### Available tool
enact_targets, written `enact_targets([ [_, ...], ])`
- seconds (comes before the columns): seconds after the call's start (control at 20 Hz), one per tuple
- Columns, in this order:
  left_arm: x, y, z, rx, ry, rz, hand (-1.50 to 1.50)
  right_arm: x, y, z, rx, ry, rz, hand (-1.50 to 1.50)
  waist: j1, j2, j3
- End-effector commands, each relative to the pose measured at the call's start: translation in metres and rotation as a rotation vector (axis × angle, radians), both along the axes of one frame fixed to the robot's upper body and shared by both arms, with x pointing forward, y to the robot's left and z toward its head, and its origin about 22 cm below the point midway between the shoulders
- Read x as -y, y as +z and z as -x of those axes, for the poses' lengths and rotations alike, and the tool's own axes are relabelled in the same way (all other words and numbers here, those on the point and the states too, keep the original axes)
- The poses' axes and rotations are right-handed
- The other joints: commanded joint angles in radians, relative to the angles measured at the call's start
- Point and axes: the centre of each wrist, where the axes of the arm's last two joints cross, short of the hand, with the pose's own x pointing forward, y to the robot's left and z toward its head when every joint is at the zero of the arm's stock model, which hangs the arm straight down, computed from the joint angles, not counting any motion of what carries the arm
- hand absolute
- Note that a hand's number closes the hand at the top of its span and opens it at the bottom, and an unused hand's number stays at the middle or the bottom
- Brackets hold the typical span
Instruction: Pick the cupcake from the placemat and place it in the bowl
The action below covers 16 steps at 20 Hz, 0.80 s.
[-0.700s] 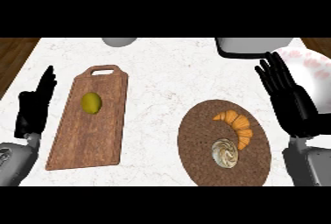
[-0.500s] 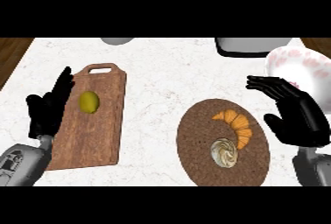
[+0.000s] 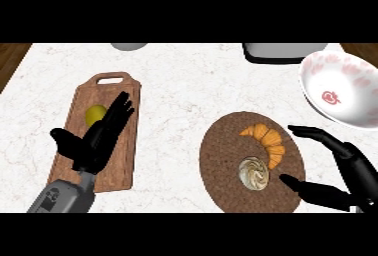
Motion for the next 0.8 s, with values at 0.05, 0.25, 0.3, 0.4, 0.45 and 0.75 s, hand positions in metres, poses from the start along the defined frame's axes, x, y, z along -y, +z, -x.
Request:
enact_targets([
  [0.05, 0.0, 0.006, 0.012, -0.012, -0.044, 0.043, 0.0, -0.006, -0.004, 0.038, 0.049, 0.15, 0.243, -1.5, 0.017, 0.001, 0.0],
  [0.25, 0.011, -0.004, 0.018, -0.019, -0.044, 0.044, 0.0, -0.014, 0.037, 0.047, 0.083, 0.005, 0.564, -1.5, 0.007, -0.004, -0.005],
  [0.3, 0.005, 0.014, 0.002, -0.02, -0.04, 0.04, 0.0, -0.009, 0.045, 0.048, 0.069, -0.033, 0.617, -1.5, 0.0, -0.001, -0.004],
  [0.4, 0.003, 0.0, 0.015, -0.022, -0.058, 0.056, 0.0, -0.023, 0.058, 0.058, 0.02, -0.099, 0.663, -1.5, 0.014, 0.001, -0.004],
  [0.45, 0.009, -0.009, 0.014, -0.007, -0.054, 0.047, 0.0, -0.023, 0.064, 0.061, -0.034, -0.113, 0.705, -1.5, 0.01, 0.004, -0.004],
  [0.75, 0.03, 0.002, 0.022, 0.003, -0.081, 0.034, 0.0, -0.072, 0.081, 0.076, -0.24, -0.111, 0.838, -1.5, 0.039, 0.006, -0.003],
])
